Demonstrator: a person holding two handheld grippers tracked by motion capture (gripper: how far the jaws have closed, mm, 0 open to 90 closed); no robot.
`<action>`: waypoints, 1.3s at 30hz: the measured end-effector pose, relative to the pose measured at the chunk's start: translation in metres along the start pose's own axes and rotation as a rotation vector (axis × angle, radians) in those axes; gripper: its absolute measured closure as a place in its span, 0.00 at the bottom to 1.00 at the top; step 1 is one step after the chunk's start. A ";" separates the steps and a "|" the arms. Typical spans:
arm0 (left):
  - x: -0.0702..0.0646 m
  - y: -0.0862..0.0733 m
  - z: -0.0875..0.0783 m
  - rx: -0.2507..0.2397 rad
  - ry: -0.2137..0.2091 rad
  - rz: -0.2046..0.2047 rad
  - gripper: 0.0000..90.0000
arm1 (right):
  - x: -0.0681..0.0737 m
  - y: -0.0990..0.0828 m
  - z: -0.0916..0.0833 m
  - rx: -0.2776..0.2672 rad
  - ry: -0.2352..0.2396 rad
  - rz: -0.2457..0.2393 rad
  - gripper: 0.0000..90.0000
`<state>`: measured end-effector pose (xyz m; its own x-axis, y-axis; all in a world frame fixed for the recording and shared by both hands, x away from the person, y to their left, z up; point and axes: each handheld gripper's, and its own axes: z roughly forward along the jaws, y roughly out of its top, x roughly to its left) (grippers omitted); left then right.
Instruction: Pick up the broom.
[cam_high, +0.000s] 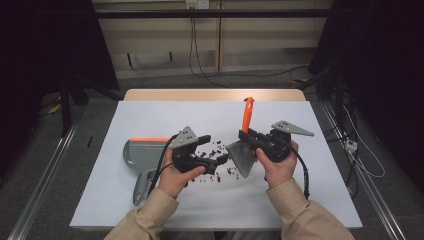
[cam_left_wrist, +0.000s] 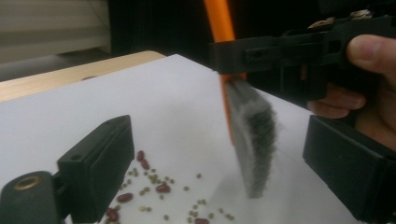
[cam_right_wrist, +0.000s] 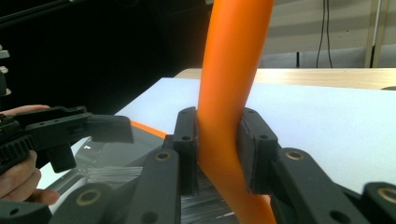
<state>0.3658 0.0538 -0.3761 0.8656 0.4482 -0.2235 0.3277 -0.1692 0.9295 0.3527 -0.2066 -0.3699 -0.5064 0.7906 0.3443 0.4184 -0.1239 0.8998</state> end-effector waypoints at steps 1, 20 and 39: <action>-0.001 0.001 0.001 0.008 -0.004 -0.004 0.12 | 0.001 -0.001 0.001 -0.002 0.003 0.002 0.79; -0.004 -0.001 0.017 0.065 0.000 -0.055 0.60 | 0.016 -0.006 0.013 0.000 0.017 -0.026 0.79; 0.003 0.000 0.007 0.085 -0.047 -0.064 0.92 | 0.020 -0.004 0.009 -0.024 0.058 -0.012 0.79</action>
<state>0.3710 0.0486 -0.3785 0.8578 0.4194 -0.2970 0.4121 -0.2159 0.8852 0.3474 -0.1853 -0.3693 -0.5546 0.7561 0.3475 0.3939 -0.1294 0.9100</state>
